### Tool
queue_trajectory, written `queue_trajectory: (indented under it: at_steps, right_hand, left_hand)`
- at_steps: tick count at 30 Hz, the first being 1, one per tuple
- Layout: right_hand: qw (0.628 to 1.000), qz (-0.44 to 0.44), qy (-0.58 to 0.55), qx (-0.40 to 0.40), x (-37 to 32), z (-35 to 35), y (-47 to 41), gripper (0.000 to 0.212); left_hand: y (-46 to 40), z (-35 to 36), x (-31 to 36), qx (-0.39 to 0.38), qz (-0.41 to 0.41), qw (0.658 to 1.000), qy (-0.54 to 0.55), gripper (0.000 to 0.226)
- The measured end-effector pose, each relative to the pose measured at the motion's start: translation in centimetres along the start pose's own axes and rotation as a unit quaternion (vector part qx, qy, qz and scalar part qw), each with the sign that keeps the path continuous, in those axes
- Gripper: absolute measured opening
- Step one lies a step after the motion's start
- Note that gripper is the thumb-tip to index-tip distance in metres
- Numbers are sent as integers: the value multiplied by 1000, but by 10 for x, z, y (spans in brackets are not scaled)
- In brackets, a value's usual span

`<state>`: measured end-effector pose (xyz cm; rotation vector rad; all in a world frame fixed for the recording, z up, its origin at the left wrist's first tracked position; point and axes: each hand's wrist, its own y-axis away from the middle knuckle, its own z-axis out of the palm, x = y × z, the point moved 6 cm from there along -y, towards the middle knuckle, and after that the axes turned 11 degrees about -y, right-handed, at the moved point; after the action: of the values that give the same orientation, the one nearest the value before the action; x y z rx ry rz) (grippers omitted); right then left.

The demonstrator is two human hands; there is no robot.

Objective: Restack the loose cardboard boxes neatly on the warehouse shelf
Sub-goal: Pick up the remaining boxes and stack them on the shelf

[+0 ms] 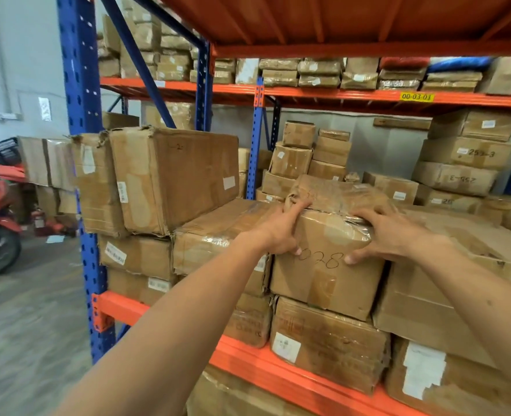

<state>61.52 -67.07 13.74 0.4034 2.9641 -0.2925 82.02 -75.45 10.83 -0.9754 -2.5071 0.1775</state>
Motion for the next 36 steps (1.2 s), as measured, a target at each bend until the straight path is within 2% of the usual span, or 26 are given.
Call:
queue_trajectory:
  at_steps: [3,5,8,10,13,18,21,24,27,30,32,36]
  right_hand:
    - [995,50,84,-21,-12,-17,-4,137]
    - [991,37,125,7,-36,-33,-6,137]
    - [994,-32,103,35,-96,-61,-12,140]
    - [993,-90,62,37,-147,-73,-18,144]
    - [984,-178,14,29,-229,-79,-30,146]
    - [961,-277,3,23,-355,-71,-54,128]
    - [951,-308,12,28,-414,-57,-74,126]
    - [939,-338,43,48,-462,-40,-89,118]
    - [925,-361,95,69,-490,-21,-101,104]
    - [907,-376,151,116,-496,-16,-110,99]
    - [906,-368,170,119,-493,-18,-112,101]
    - [927,-293,211,101,-483,-31,-113,115]
  left_hand:
    - [21,-19,-20,60,-9,997,43,115]
    - [39,-46,-47,154,-30,986,60,112]
    - [72,-88,-99,312,-126,941,35,108]
    - [94,-106,-137,370,-215,903,48,115]
    - [117,-118,-192,367,-300,873,114,128]
    - [136,-126,-251,338,-295,866,221,131]
    - [129,-126,-276,295,-273,880,252,128]
    - [115,-122,-292,260,-262,901,228,123]
    - [103,-116,-300,286,-264,905,172,123]
    - [97,-111,-308,329,-257,899,137,122]
    - [97,-109,-314,356,-223,898,130,121]
    - [103,-107,-325,390,-154,904,81,117]
